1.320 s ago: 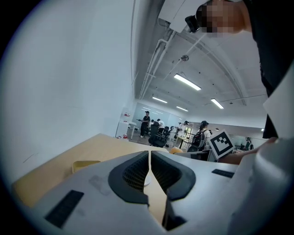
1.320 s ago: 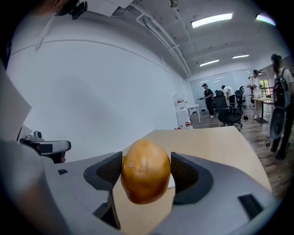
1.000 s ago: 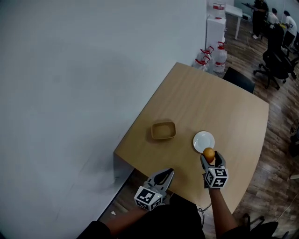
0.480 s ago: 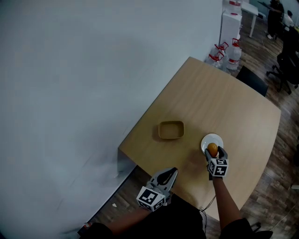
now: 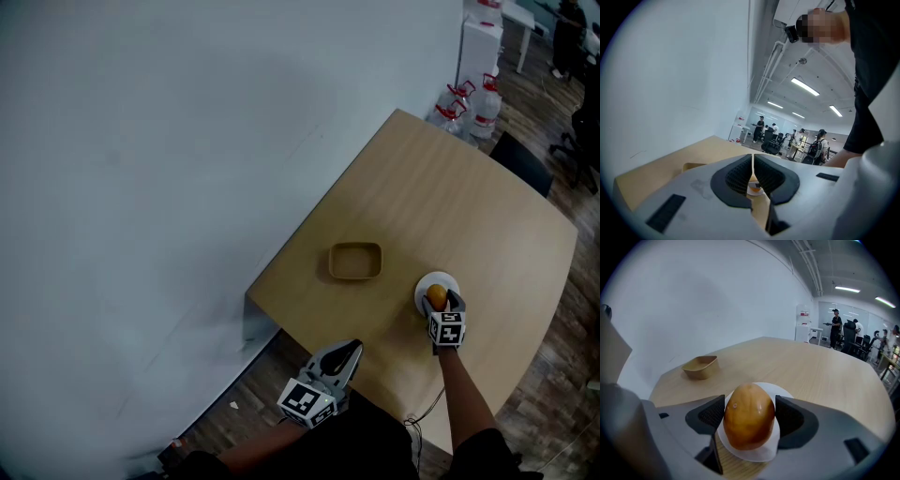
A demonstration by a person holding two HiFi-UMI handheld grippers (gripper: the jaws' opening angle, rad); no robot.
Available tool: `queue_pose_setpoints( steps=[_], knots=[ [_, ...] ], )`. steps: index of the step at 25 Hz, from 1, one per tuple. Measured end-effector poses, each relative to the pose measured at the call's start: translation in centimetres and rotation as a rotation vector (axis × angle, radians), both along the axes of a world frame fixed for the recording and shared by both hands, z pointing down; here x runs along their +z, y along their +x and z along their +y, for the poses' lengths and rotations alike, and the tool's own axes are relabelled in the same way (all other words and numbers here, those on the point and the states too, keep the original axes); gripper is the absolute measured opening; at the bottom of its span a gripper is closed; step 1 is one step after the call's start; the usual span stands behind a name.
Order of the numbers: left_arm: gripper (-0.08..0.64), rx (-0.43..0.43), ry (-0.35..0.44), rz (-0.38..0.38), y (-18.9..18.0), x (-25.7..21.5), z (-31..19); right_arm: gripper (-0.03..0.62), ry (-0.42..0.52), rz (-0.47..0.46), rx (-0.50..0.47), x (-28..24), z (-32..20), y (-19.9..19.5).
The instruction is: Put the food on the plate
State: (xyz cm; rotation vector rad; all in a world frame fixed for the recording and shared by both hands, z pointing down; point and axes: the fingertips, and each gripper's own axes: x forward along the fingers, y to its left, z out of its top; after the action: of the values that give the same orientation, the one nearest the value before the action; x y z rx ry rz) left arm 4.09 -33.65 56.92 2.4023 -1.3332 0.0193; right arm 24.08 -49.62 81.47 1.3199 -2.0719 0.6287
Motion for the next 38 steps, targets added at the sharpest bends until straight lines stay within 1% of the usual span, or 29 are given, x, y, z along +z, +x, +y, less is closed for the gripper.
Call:
queue_pose_setpoints(
  steps=[3,5,13,17,21,25,29,32,35,38],
  knots=[
    [0.015,-0.012,0.011,-0.011,-0.5,0.0,-0.1,0.376,0.025,0.033,0.008,-0.3,-0.3,-0.2],
    [0.015,-0.016,0.008,-0.009,-0.6,-0.2,-0.2,0.376,0.04,0.04,0.014,-0.8,-0.3,-0.1],
    [0.015,-0.029,0.007,0.018,-1.6,-0.4,1.3,0.376,0.068,0.007,0.045,-3.2,1.1,-0.2],
    [0.015,-0.047,0.036,-0.002,-3.1,-1.1,2.5,0.376,0.098,0.006,0.052,-4.6,2.4,-0.7],
    [0.015,-0.052,0.042,0.006,-4.3,-2.1,4.5,0.376,0.136,0.003,0.051,-7.3,4.4,-1.0],
    [0.015,-0.063,0.045,0.046,-5.5,-3.1,6.9,0.376,0.146,-0.012,0.074,-9.4,7.2,-1.3],
    [0.015,-0.037,0.097,0.042,-5.8,-4.6,9.5,0.374,0.154,-0.049,0.091,-11.5,11.1,-2.3],
    [0.015,-0.04,0.116,0.053,-6.7,-5.5,11.5,0.374,0.19,-0.093,0.099,-14.4,14.4,-4.0],
    [0.015,-0.052,0.1,0.023,-8.3,-4.9,13.7,0.374,0.231,-0.142,0.118,-17.1,18.0,-5.6],
    [0.015,-0.07,0.068,0.017,-9.8,-4.5,15.9,0.374,0.256,-0.16,0.113,-19.2,21.7,-6.5]
  ],
)
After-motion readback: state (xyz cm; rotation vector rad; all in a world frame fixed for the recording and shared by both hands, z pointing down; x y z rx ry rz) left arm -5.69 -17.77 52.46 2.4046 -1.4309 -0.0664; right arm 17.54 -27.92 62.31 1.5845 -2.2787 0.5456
